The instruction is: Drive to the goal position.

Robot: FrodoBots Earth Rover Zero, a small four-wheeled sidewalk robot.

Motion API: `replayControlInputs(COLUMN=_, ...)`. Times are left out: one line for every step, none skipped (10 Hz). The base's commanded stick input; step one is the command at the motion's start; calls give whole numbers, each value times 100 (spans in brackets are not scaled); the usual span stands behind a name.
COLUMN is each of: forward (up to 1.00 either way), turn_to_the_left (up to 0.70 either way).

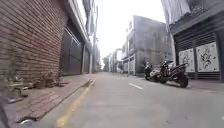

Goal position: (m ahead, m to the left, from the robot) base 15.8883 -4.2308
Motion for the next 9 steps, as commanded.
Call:
replayControlInputs(forward=50, turn_to_the_left=39)
replayControlInputs(forward=50, turn_to_the_left=37)
replayControlInputs(forward=50, turn_to_the_left=0)
replayControlInputs(forward=50, turn_to_the_left=0)
replayControlInputs(forward=50, turn_to_the_left=0)
replayControlInputs(forward=50, turn_to_the_left=0)
replayControlInputs(forward=50, turn_to_the_left=0)
replayControlInputs(forward=50, turn_to_the_left=0)
replayControlInputs(forward=50, turn_to_the_left=0)
